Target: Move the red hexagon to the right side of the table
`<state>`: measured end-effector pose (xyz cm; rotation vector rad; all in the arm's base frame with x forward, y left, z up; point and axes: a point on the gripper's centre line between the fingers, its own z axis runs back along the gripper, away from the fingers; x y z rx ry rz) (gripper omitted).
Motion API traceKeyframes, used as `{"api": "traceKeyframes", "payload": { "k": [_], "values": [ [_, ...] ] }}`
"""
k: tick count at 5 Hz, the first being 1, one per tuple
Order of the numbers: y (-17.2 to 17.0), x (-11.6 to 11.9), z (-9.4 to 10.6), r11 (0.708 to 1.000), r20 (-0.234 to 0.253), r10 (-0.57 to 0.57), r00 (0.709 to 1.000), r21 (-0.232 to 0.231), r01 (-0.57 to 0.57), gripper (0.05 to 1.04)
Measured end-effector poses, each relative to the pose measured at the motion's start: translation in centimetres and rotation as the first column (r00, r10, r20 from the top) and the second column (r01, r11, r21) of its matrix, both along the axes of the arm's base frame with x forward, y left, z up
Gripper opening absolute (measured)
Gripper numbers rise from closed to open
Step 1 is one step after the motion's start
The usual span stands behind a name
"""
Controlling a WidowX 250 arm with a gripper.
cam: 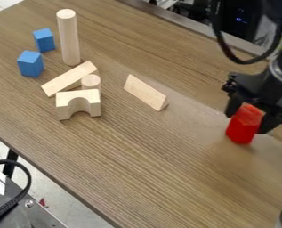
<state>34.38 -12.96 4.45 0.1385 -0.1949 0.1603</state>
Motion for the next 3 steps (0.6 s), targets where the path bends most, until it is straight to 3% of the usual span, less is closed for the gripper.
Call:
{"api": "traceKeyframes", "payload": {
  "k": [1,2,3],
  "values": [
    [0.4,0.0,-0.1,1.0,-0.015,0.012,1.0,-0.002,-0.012,1.007],
    [1.4,-0.2,1.1,0.999,-0.007,0.038,0.999,-0.026,-0.038,1.003],
    [2.3,-0.5,5.2,0.992,0.034,0.037,0.999,-0.119,-0.032,1.0]
  ]
}}
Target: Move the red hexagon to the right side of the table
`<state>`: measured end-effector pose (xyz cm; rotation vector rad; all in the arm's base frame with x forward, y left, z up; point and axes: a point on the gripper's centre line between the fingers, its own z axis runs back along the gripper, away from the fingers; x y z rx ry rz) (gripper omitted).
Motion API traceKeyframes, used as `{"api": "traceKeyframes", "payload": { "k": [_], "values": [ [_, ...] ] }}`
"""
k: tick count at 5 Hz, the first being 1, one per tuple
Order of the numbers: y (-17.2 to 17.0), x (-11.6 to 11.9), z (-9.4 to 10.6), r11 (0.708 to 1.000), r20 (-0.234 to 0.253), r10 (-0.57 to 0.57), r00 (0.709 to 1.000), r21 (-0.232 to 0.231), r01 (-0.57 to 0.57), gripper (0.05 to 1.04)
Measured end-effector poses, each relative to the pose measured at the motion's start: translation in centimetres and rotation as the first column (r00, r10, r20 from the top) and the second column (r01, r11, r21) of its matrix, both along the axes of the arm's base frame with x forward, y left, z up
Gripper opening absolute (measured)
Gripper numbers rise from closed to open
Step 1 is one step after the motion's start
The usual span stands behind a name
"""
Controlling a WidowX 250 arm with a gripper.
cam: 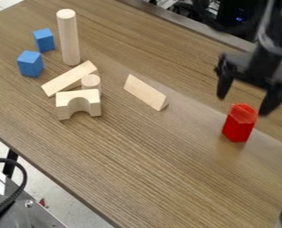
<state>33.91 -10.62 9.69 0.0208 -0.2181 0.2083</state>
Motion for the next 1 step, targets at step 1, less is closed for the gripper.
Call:
{"api": "traceKeyframes", "payload": {
  "k": [1],
  "values": [
    [2.17,-0.7,4.52,0.997,0.085,0.035,0.996,-0.072,-0.029,1.001]
  ]
}}
